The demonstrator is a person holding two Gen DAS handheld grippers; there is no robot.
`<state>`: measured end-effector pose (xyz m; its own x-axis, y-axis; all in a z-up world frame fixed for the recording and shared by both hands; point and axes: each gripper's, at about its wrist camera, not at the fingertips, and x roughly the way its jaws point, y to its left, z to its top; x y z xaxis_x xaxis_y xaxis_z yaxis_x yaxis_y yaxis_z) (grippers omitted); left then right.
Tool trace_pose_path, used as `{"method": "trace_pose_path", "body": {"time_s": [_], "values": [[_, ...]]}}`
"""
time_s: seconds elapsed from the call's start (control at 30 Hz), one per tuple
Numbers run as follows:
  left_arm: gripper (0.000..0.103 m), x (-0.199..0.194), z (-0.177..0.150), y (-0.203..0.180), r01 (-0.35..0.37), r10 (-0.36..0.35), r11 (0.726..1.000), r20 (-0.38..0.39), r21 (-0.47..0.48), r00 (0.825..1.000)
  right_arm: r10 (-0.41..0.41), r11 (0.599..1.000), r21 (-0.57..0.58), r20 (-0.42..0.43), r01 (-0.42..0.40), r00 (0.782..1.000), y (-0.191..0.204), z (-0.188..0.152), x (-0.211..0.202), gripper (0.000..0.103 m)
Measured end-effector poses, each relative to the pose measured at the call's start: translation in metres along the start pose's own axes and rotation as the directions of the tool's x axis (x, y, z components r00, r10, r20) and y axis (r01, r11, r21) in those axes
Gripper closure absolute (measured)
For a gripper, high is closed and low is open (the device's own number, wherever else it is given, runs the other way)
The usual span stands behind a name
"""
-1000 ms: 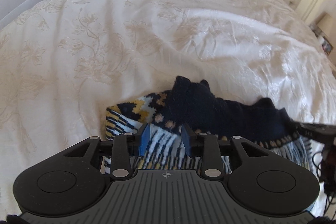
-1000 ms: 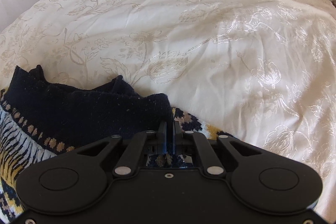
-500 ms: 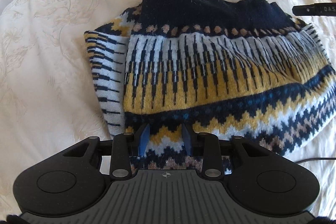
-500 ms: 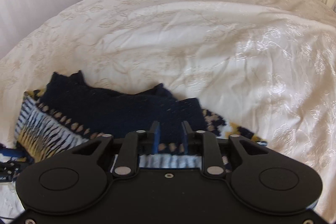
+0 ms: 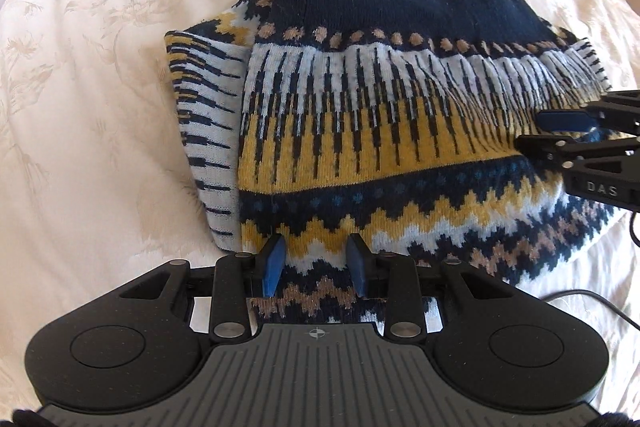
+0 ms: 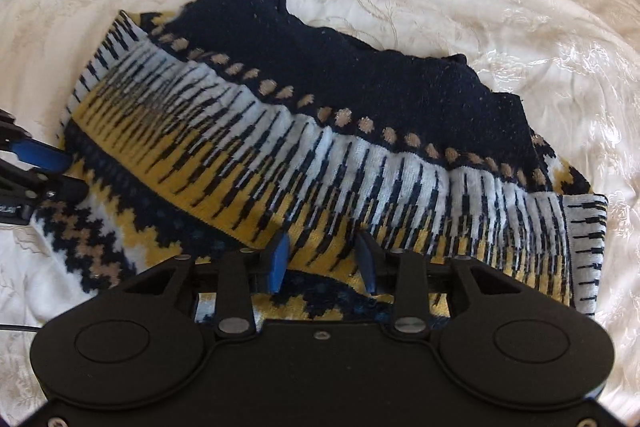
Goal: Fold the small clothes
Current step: 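Lay the hem near the collar and open both grippers, then move both tools to the folded edge of the sweater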
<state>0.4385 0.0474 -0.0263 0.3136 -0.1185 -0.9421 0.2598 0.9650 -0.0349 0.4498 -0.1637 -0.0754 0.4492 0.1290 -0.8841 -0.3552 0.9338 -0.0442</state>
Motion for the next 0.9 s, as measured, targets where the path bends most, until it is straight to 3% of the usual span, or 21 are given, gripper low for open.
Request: {"method": "trace_pose_path", "body": {"time_s": [0.17,0.33,0.57,0.77,0.9], "values": [[0.07,-0.007,-0.001,0.001,0.009,-0.009,1.0,0.0,-0.009,1.0,-0.04,0.999,-0.009,0.0,0.04,0.999,0.005,0.006,-0.004,0.048],[0.069,-0.036,0.003,-0.003,0.079,-0.075,0.995,0.067,-0.068,0.995,-0.036,0.991,0.133,0.067,0.026,0.997,-0.004,-0.015,-0.041,0.029],[0.069,-0.032,0.025,-0.039,0.155,-0.15,0.987,0.118,-0.032,0.982,-0.091,0.936,0.345,0.055,0.067,0.994,-0.023,-0.058,-0.076,0.028],[0.068,-0.007,0.033,-0.069,0.164,-0.165,0.986,0.103,0.012,0.981,-0.133,0.877,0.469,0.035,0.101,0.991,-0.041,-0.086,-0.094,0.026],[0.067,0.012,0.029,-0.082,0.12,-0.123,0.992,0.067,0.043,0.99,-0.121,0.835,0.546,0.053,0.072,0.991,-0.056,-0.102,-0.104,0.022]]}}
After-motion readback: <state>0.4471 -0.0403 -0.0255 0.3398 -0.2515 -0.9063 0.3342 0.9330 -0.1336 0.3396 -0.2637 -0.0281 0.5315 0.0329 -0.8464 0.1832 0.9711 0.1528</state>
